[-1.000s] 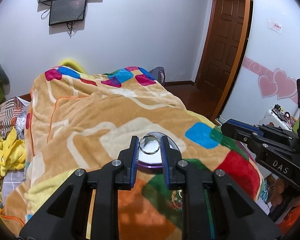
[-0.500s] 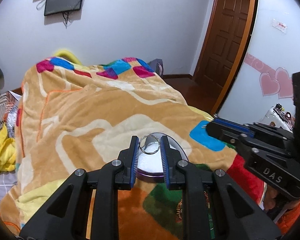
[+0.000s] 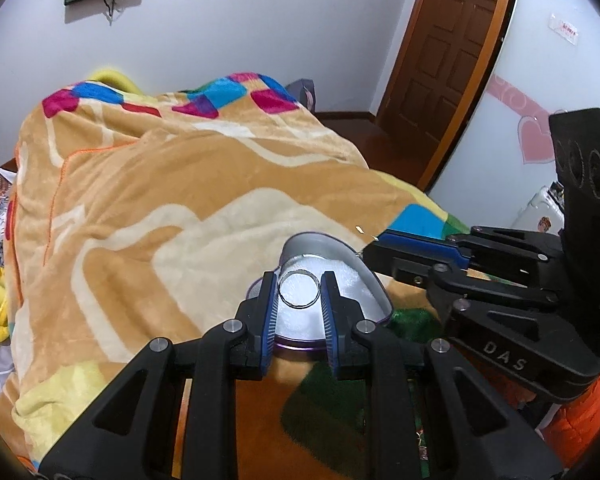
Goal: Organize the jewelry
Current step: 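Carry the ring and earring over the purple heart tin and release them inside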
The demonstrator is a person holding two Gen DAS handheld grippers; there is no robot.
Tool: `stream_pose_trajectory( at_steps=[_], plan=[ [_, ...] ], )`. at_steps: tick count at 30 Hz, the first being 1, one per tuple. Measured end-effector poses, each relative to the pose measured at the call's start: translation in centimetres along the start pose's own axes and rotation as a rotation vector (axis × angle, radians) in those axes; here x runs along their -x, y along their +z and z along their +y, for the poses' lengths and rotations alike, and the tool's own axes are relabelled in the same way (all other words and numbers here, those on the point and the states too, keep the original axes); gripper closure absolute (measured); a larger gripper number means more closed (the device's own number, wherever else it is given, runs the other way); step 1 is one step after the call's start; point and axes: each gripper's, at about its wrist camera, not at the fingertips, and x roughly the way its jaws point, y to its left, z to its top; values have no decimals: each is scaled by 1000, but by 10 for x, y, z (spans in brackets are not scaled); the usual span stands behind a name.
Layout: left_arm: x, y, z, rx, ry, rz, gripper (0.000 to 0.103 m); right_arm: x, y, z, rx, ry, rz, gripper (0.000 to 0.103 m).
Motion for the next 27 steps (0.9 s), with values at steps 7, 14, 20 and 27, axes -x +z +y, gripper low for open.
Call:
stream_pose_trajectory(
  at_steps=[7, 14, 20, 27],
  plan=[
    [-11, -1, 0, -14, -3, 33, 83, -14, -1, -4, 28, 9, 59, 93],
    [-10, -1, 3, 1, 11, 32, 83, -20, 0, -6, 27, 18, 91, 93],
    [-5, 0, 6, 34, 12, 24, 83, -24, 0, -6, 25, 7, 134, 92],
    [17, -1, 2, 24, 42, -2, 82, -8, 1, -4, 21, -7, 118, 82]
  ],
)
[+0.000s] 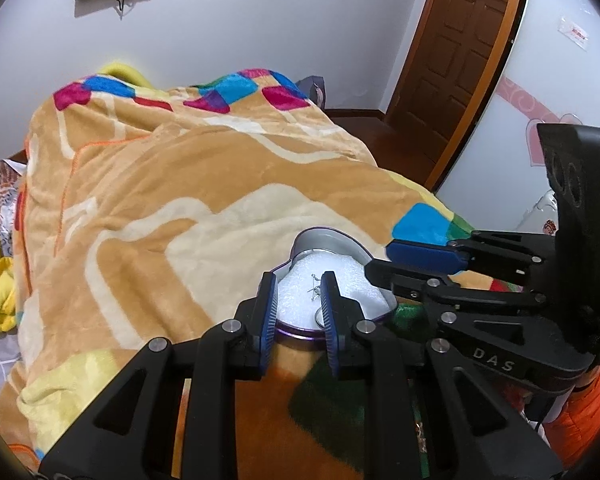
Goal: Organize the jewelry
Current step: 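Carry the ring and earring over the purple heart tin and release them inside, then open both grippers and move them back to the jewelry pile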
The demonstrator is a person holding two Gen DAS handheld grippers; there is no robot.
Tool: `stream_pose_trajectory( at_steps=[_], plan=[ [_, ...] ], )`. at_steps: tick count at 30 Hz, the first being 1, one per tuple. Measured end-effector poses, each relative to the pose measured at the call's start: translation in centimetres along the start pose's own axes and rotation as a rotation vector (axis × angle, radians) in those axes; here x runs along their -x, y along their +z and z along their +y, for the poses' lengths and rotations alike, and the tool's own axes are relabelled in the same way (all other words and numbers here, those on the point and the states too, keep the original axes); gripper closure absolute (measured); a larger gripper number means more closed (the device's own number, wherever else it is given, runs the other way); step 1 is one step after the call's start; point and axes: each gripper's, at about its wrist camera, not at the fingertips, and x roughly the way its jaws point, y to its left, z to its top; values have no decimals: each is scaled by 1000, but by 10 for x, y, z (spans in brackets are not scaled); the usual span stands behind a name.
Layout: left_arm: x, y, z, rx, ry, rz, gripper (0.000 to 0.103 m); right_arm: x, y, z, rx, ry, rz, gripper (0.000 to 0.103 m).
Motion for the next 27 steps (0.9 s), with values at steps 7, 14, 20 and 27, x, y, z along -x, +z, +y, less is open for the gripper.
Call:
stream_pose_trajectory(
  at_steps=[7, 14, 20, 27],
  plan=[
    [30, -2, -6, -20, 27, -41, 80, 27, -1, 10, 11, -24, -46, 81],
    [55, -12, -11, -22, 38, -60, 76, 55, -8, 21, 18, -56, -88, 80],
    [68, -28, -15, -15, 42, -50, 72, 75, -22, 26, -7, -67, -118, 70],
    [75, -57, -24, -24, 42, -9, 71, 82, -44, 28, -44, -72, -107, 68]
  ],
)
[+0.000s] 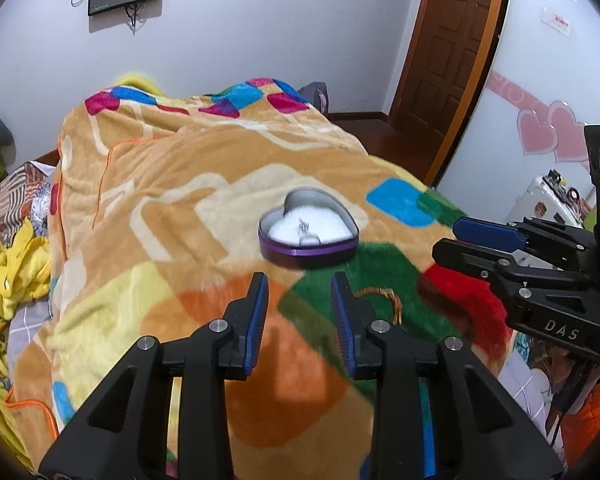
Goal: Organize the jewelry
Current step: 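Open both grippers and move them back to the jewelry pile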
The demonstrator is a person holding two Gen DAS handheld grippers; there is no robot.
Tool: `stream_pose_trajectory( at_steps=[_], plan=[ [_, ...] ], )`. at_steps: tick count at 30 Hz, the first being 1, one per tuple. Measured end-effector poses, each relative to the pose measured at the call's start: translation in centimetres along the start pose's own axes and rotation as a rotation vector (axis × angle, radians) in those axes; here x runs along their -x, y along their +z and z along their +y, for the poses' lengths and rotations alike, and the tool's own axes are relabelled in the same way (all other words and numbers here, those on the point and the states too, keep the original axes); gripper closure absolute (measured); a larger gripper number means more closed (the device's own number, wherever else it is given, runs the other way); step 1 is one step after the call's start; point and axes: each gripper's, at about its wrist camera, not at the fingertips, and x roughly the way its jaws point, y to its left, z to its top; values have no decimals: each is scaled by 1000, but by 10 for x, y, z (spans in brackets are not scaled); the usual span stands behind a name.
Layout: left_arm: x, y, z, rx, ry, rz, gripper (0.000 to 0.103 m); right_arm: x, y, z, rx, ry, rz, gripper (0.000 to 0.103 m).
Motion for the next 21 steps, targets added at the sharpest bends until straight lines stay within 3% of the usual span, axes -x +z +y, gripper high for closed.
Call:
stream_pose_trajectory(
  at_steps=[6, 15, 21],
  plan=[
    [-4, -25, -5, 2, -7, 52, 71, -8, -26, 4, -32, 11, 54, 68],
    [-14, -51, -6, 23, -30, 119, 71, -44, -66, 16, -33, 45, 205, 68],
    [-18, -58, -8, 29, -37, 140, 71, -52, -72, 21, 5, 50, 208, 68]
  ],
)
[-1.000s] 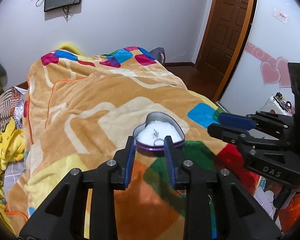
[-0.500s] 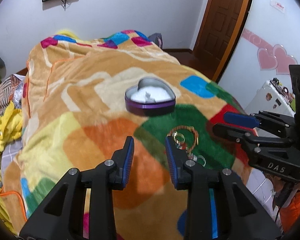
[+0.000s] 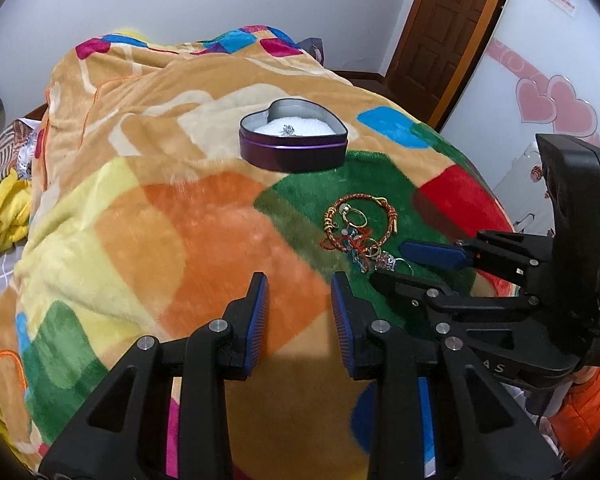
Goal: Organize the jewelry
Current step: 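Open both grippers and move them back to the jewelry pile, then grasp the charm ring with the right gripper while the left gripper grasps the red string bracelet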
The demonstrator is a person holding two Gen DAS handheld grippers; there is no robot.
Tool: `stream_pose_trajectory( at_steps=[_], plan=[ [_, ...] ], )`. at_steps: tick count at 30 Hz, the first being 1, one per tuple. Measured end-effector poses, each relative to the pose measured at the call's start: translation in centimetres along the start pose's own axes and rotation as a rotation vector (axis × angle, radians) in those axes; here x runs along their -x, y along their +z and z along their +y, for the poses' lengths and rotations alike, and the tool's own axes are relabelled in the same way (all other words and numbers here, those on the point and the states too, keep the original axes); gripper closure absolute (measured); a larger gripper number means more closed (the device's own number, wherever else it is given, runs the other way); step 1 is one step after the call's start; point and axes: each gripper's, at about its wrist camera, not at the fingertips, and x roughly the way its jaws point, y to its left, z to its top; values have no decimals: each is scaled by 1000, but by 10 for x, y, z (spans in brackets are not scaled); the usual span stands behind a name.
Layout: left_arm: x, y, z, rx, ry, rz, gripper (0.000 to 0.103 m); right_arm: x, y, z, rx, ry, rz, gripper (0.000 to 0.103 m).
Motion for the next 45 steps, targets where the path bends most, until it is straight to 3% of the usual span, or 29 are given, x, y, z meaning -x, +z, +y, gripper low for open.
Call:
stream_pose_trajectory(
  at_steps=[4, 8, 17, 21, 23, 26, 45],
  plan=[
    [-1, 1, -4, -9, -16, 3, 71, 2, -2, -2, 15, 15, -15, 69],
    [-7, 2, -13, -27, -27, 9, 71, 2, -4, -1, 41, 24, -30, 84],
    [-33, 7, -30, -44, -56, 46, 72, 15, -6, -15, 20, 15, -79, 84],
    [-47, 8, -31, -37, -46, 58, 84, 24, -7, -27, -16, -6, -97, 84],
    [-49, 9, -30, -31, -43, 49, 96, 28, -8, -34, -36, -10, -105, 84],
    [-46, 11, -26, -13, -42, 43, 98, 32, -9, -38, -46, -15, -113, 84],
    [20, 48, -16, -6, -21, -145, 98, 61, 16, -33, -45, -22, -213, 84]
  ],
)
